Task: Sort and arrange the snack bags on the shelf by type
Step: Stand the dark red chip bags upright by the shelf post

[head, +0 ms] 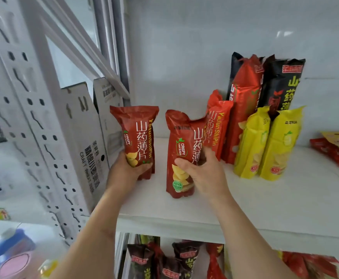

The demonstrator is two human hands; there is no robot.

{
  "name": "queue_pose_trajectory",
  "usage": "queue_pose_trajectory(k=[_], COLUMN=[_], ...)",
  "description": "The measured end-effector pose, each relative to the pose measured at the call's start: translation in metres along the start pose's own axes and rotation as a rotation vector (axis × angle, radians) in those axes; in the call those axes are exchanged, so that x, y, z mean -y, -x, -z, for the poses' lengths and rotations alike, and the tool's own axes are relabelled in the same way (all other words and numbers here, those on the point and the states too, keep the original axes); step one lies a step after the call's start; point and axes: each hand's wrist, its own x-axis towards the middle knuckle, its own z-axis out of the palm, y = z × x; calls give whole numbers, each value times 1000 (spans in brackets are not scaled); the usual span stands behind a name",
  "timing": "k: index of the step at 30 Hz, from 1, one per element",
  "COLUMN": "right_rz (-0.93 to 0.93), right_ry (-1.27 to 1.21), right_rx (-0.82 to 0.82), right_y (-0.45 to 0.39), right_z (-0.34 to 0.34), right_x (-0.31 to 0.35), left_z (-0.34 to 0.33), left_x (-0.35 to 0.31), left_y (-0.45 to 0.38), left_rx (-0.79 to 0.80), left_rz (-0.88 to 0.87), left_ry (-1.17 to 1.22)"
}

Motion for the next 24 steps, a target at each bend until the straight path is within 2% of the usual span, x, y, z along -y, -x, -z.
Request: queue_pose_trajectory(k=[7,19,24], right_rz=[58,58,47], right_ry=[20,25,49], right_rx=[91,17,20], right_y=[-7,-24,-24], right_z=[-55,-79,-79], right_x=[9,-1,1], left_z=[25,22,24], left_x=[23,32,36], left_y=[-16,-26,-14], left_rx=[-38,-26,-32], left_rz=[22,21,117], left_ry=[32,168,49])
